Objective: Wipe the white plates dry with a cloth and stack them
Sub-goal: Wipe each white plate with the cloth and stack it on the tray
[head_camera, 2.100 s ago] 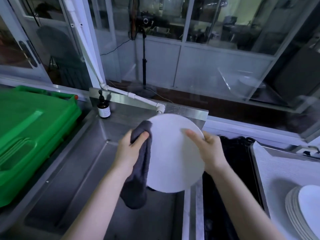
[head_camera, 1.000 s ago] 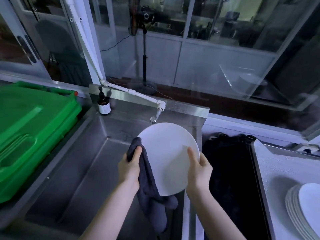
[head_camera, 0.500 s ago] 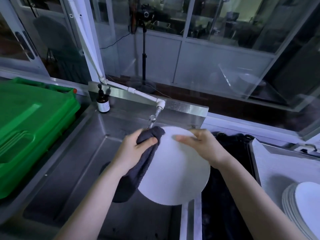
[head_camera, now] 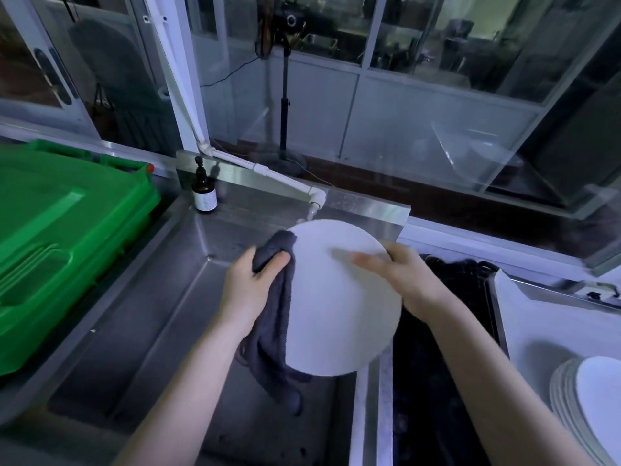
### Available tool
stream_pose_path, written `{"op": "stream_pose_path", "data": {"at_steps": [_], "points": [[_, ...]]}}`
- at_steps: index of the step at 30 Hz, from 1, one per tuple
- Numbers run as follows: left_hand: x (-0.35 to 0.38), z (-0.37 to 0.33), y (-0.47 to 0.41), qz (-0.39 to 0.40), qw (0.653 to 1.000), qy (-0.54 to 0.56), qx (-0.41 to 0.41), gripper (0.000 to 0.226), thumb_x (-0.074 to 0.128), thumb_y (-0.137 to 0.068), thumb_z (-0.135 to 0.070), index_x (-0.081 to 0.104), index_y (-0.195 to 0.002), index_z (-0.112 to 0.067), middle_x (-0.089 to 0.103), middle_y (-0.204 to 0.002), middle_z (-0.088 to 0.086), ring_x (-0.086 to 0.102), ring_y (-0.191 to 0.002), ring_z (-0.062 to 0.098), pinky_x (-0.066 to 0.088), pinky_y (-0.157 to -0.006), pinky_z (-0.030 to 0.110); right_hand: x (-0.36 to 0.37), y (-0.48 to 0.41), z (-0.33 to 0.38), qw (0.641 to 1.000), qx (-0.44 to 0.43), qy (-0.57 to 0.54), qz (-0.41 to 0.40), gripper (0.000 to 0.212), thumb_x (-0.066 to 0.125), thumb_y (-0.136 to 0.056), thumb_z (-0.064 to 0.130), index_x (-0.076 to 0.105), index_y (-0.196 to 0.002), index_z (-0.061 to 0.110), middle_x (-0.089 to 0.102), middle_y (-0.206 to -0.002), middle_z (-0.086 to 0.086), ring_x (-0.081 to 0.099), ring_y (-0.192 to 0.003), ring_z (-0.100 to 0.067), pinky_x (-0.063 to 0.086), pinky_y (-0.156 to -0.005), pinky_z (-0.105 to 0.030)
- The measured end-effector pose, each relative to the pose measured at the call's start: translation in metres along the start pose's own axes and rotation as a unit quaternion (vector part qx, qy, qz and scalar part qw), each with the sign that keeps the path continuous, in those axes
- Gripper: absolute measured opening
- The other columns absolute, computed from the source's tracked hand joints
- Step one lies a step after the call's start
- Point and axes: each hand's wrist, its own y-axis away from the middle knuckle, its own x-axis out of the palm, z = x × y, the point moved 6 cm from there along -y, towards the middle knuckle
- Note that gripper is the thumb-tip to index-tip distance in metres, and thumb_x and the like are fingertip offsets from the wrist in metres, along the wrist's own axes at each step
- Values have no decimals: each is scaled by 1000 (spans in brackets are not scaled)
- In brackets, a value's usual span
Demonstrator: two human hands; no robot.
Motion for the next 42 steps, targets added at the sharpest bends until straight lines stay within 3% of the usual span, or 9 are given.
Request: {"op": "stream_pose_path", "data": {"at_steps": [6,10,15,21,28,34,36,38,42], "points": [[15,-32,2,131,976,-121,124,19,73,-86,-25,58,-75,-30,64,-67,-24,56,-65,-12,40,-62,4,8,-5,9,995,2,86,42,39,82,-77,44,76,-93,9,76,-97,-18,74,-86,-29,58,-76,-42],[0,11,8,-28,998,25,-47,19,67,-90,-33,67,-102,-19,73,-93,-9,67,-97,10,47,-74,18,4,1,-3,988,50,-87,-119,26,81,-80,31,77,-78,6,76,-77,-9,69,-66,-21,54,-61,-32],[17,56,37,-206,920,196,-268,38,66,-90,-44,63,-118,-18,67,-110,1,63,-106,24,47,-103,42,56,23,-46,903,118,-259,-323,22,71,-88,39,76,-69,31,71,-65,10,66,-71,-14,54,-65,-28],[-4,40,10,-165,941,209,-207,25,68,-89,-41,67,-103,-20,72,-103,1,69,-96,20,54,-80,31,27,33,-13,978,-106,18,-177,40,72,-90,33,61,-129,32,69,-122,17,62,-118,-7,50,-95,-20],[-9,20,-13,-143,968,139,-150,26,64,-92,-40,62,-106,-19,68,-99,-1,63,-89,14,47,-68,21,53,58,16,709,-434,552,64,55,76,-84,24,61,-137,20,50,-150,-4,43,-141,-28,40,-112,-52],[-11,25,-22,-88,970,128,-189,34,63,-86,-58,65,-101,-27,68,-95,-11,62,-81,0,48,-66,15,68,64,12,653,-492,576,26,45,62,-93,2,60,-137,16,55,-145,-3,51,-135,-28,46,-106,-48],[-4,24,-21,-113,958,202,-171,42,57,-90,-60,64,-116,-28,66,-119,-9,62,-97,-4,44,-86,13,68,61,11,692,-462,553,31,48,57,-93,-2,59,-138,16,55,-145,-1,52,-134,-25,47,-107,-45],[-1,20,-24,-139,956,215,-146,46,44,-100,-54,56,-132,-23,60,-129,-7,59,-110,-3,43,-87,11,64,51,10,818,-349,453,56,46,57,-96,1,58,-139,18,58,-142,1,55,-131,-18,49,-105,-37],[25,24,-17,2,965,177,-192,47,38,-98,-60,53,-125,-26,60,-129,1,55,-126,21,50,-94,37,63,40,-5,972,-148,171,57,17,62,-97,12,70,-108,2,69,-90,-14,56,-82,-8,50,-72,-39]]}}
